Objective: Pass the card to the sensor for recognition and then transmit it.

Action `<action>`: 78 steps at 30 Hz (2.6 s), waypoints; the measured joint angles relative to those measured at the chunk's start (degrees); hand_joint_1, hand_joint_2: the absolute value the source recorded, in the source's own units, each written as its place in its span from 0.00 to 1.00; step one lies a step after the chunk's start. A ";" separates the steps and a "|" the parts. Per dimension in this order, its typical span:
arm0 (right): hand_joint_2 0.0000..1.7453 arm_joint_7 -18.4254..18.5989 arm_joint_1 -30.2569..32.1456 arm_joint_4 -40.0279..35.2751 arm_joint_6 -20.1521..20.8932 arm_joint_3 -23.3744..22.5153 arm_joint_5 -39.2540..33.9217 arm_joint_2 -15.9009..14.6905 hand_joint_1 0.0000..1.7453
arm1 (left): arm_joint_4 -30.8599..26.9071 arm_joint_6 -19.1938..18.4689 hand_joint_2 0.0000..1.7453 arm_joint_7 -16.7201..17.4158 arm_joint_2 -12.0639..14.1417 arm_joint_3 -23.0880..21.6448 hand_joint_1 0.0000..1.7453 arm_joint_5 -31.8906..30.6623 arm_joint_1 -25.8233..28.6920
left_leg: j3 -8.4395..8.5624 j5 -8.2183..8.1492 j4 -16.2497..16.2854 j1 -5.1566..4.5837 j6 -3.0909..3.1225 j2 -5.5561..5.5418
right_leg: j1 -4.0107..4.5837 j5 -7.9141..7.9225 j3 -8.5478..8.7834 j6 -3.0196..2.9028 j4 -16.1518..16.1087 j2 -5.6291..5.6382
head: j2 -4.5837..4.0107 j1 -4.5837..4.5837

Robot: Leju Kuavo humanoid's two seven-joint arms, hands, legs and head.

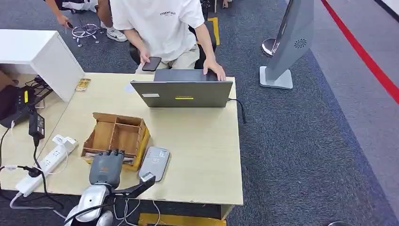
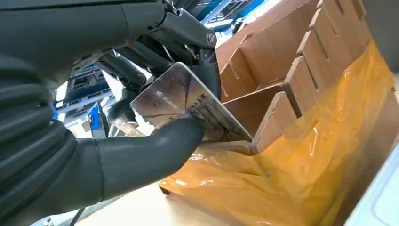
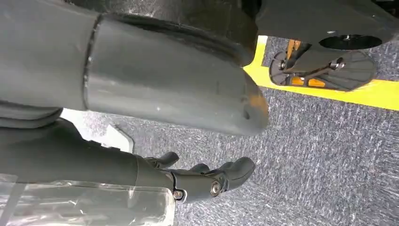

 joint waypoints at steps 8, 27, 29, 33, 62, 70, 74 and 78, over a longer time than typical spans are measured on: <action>0.00 0.63 0.02 -0.02 0.00 -0.04 -1.11 0.00 0.00 | -4.08 2.38 1.00 -0.57 -0.55 0.13 1.00 0.04 0.45 | 0.00 0.00 0.00 0.00 0.00 0.00 | 0.00 0.00 0.00 0.00 0.00 0.00 | 0.00 0.02; 0.00 2.43 -0.01 -0.09 -0.02 -1.53 -0.32 0.13 0.00 | -33.92 -0.13 1.00 3.11 5.01 -5.05 1.00 3.73 -12.65 | -0.05 0.16 0.01 0.00 0.07 -0.18 | 0.00 0.10 0.01 0.03 0.00 -0.26 | 0.00 0.02; 0.00 2.78 -0.05 0.02 -0.02 -0.94 1.18 0.15 0.00 | -29.71 3.11 1.00 3.61 4.94 -3.80 1.00 0.06 -17.54 | -0.04 0.21 0.01 0.00 0.06 -0.18 | 0.00 0.15 0.02 0.02 0.00 -0.26 | 0.00 0.04; 0.00 2.49 -0.30 0.52 0.00 0.70 2.80 0.15 0.00 | -13.68 8.02 1.00 5.22 5.83 -1.16 1.00 -0.31 -26.94 | 0.01 0.35 0.01 0.00 -0.03 -0.15 | 0.00 0.27 0.00 -0.12 0.03 -0.18 | 0.00 0.00; 0.00 0.87 -0.01 0.98 0.00 1.03 -3.19 0.11 0.00 | -15.86 13.03 1.00 -8.95 5.55 7.04 0.00 15.40 -13.69 | -0.23 0.18 -0.01 0.00 -0.01 -0.02 | 0.01 0.13 -0.15 -0.06 0.03 -0.08 | 0.00 0.02; 0.00 -0.63 0.94 0.87 -0.02 -0.68 -5.03 0.00 0.00 | -35.47 18.57 1.00 -28.81 7.37 24.85 0.00 51.68 9.44 | -0.06 -0.13 -0.05 0.01 -0.12 0.07 | 0.01 -0.28 -0.06 -0.09 0.05 0.00 | 0.00 -0.02; 0.00 -2.89 2.61 0.15 -0.02 -1.51 -4.90 -0.42 0.00 | -34.02 -0.50 1.00 -30.97 -0.58 44.94 0.00 77.97 12.56 | -0.02 -0.26 -0.05 -0.01 0.04 -0.06 | -0.01 -0.46 0.13 0.08 0.00 -0.16 | 0.00 0.20; 0.00 -3.06 2.96 -0.26 -0.02 -1.97 -3.46 -0.50 0.00 | -19.47 -10.03 1.00 -26.20 -5.86 66.37 0.00 86.68 9.36 | 0.17 -0.34 -0.06 -0.02 -0.02 0.08 | -0.01 -0.41 0.16 0.00 0.01 0.00 | 0.00 0.15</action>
